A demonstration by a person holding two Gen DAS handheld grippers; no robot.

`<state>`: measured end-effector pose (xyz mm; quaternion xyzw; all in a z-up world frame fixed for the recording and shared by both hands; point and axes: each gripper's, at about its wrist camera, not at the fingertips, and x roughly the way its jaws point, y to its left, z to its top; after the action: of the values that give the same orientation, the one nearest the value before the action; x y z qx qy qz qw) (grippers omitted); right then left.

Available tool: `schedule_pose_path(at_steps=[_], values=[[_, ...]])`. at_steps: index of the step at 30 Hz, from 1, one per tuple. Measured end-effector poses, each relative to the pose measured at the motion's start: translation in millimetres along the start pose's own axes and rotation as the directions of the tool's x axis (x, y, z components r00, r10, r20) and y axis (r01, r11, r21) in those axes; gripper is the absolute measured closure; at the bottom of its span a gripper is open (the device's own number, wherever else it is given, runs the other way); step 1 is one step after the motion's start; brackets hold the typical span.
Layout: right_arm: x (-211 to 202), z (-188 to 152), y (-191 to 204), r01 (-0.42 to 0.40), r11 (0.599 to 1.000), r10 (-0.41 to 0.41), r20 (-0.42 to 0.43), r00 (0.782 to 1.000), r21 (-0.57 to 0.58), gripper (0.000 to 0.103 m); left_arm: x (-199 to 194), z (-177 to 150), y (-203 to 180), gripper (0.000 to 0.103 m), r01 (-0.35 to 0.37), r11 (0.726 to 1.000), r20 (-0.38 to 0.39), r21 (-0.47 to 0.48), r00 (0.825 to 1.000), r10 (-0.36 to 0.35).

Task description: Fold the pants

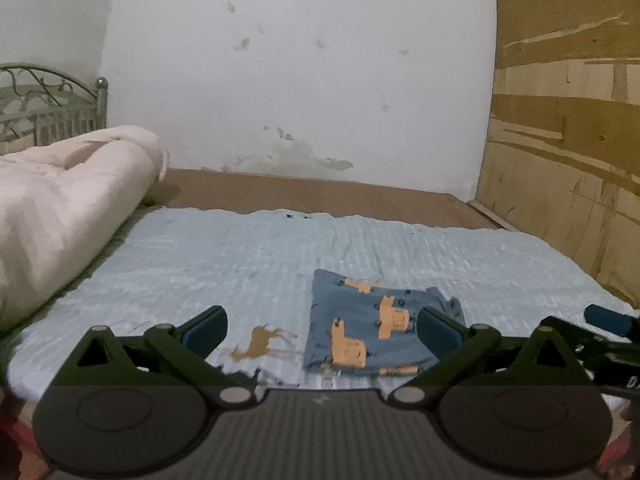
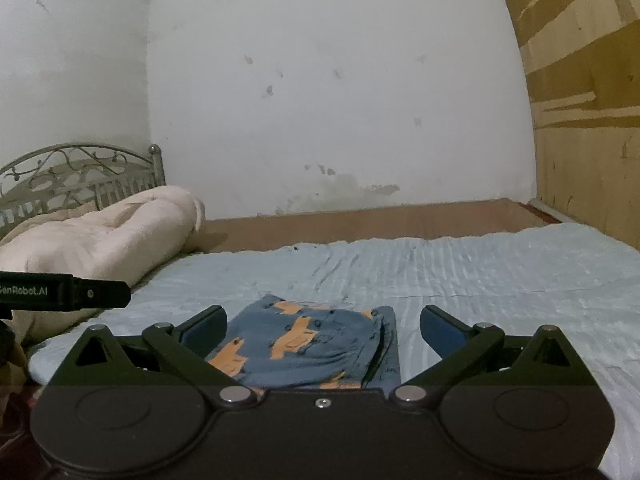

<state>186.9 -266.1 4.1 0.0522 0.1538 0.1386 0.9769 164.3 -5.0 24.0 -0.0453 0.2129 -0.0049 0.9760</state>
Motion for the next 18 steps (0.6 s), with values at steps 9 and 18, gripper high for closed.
schedule_pose_path(at_steps=[9,18], values=[[-55,-17,20,0.003,1.000,-0.003,0.012,1.000,-0.010,0.001,-36,-25,6,0.001,0.003,1.000,-0.007,-0.006,1.000,-0.003],[-66,-18,23,0.003,1.000,-0.002,0.025,1.000,-0.015,0.001,-45,-29,5,0.001,0.009,1.000,0.001,-0.007,1.000,-0.009]])
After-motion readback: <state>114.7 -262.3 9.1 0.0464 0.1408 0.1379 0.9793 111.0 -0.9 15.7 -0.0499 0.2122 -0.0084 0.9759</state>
